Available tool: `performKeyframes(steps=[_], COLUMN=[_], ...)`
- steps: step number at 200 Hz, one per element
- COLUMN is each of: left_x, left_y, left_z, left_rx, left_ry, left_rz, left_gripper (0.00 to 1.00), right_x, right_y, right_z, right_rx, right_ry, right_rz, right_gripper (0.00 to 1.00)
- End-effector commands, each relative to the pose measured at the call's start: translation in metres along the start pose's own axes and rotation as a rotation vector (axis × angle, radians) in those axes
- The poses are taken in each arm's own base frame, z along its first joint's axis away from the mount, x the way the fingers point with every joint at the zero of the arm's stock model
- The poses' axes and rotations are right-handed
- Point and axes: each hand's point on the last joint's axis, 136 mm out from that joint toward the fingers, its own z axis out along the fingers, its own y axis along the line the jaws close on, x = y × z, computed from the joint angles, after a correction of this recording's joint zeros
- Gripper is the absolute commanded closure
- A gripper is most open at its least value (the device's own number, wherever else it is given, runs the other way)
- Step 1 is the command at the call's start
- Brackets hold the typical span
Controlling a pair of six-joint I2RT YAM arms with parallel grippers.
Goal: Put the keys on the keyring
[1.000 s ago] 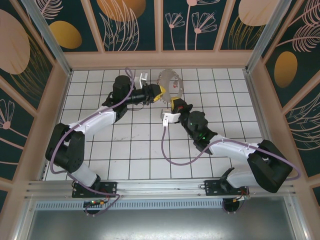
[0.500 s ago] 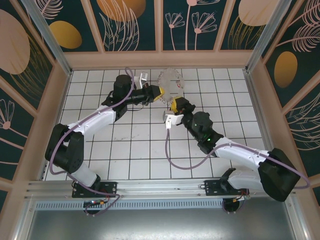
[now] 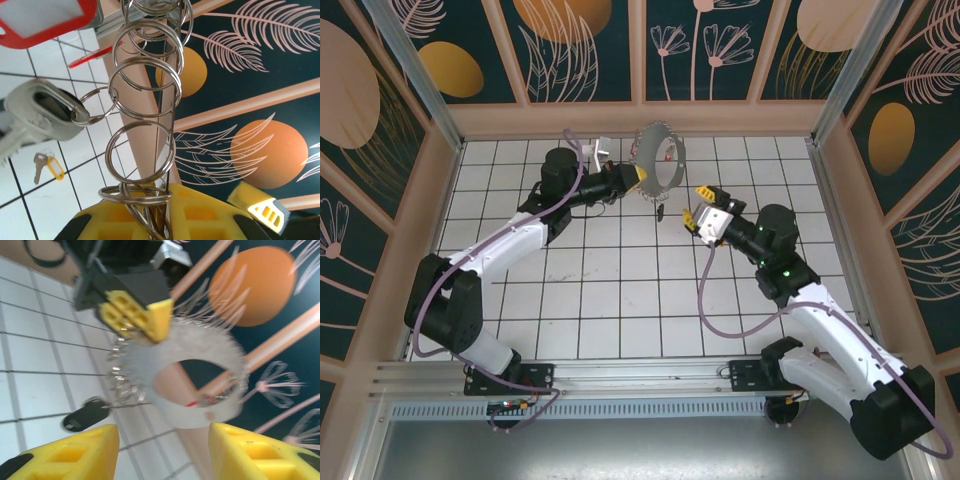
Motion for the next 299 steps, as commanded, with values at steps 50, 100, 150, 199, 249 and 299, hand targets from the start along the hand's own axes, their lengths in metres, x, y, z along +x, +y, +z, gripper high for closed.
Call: performKeyframes(steps=[50, 100, 150, 199, 249, 299], left_x=[0.004, 0.015, 0.023, 0.028, 0.015, 0.0], left_y=[-0.038, -0.034, -0.021, -0.014, -0.016, -0.029], left_z=[-0.007, -0.008, -0.007, -0.005, -0.002, -0.002], left_rx=[0.1, 0.099, 0.036, 0.024, 0.008, 0.14], left_ry=[0.043, 0.097, 0.171, 0.198, 0.123, 0.0], left_rz=[0.282, 0.307, 0.386, 0.399, 0.285, 0.019], left_gripper=[1.0, 1.0, 1.0, 1.0, 1.0, 1.0], right_x=[0.007, 0.013, 0.025, 0.045, 0.03, -0.002], right_y=[-0.005, -0.021, -0.03, -0.039, -0.01, 0.053], right_z=[-0.014, -0.021, -0.021, -0.023, -0.03, -0.013], right_rx=[-0.182, -0.132, -0.089, 0.019, -0.087, -0.258], right_ry=[-0.077, -0.107, -0.068, 0.021, -0.051, -0.124], right_rz=[0.354, 0.478, 0.492, 0.532, 0.495, 0.501], right_gripper=[0.5, 0.5, 0.5, 0.5, 0.58, 0.66])
